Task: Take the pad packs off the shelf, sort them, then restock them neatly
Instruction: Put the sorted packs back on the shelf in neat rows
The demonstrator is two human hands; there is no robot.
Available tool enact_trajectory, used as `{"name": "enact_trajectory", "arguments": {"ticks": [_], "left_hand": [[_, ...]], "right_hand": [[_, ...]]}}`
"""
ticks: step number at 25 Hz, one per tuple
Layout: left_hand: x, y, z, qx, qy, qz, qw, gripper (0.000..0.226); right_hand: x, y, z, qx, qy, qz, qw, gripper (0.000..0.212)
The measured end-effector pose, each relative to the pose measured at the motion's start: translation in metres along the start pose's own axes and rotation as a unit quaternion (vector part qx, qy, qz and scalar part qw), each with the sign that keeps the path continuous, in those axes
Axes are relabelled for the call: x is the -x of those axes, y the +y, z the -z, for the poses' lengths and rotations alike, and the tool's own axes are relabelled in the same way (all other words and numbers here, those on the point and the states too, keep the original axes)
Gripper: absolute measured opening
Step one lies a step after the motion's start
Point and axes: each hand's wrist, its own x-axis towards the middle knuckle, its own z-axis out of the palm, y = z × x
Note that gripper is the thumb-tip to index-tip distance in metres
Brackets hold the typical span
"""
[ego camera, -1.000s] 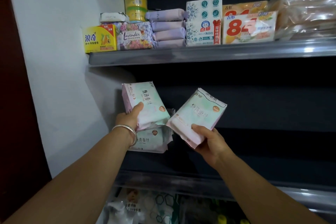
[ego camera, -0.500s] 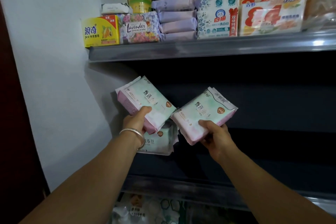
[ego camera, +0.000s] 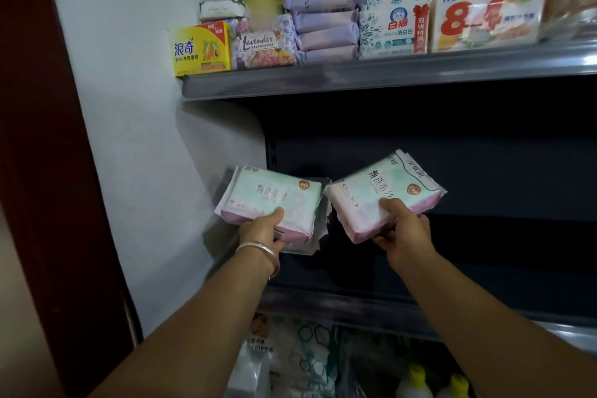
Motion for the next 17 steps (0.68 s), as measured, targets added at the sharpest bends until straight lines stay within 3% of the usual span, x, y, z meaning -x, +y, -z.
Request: {"name": "enact_trajectory", "arguments": {"ticks": [7,13,15,17], "left_hand": [[-0.003,-0.028,0.0,-0.022,0.036,0.066,0.997,0.044],[0.012,-0.019,0.01,-0.196,0.003,0.167,0.966,0.02],[0.014,-0.012,0.009,-0.271,-0.011,0.16,0.949,0.01],[0.013,-0.008,0.004,-0.33,-0.017,0.132,0.935,0.015]], "right_hand": [[0.001,0.006,0.006,0.009,-0.016,-0.01,1.0,0.054],[-0.004,0.011,0.008,0.006,-0.046,-0.022,0.999,0.052],[-0.003,0.011,0.008,0.007,-0.056,-0.025,0.998,0.052],[-0.001,0.012,0.008,0.008,-0.065,-0.03,0.997,0.052]]}}
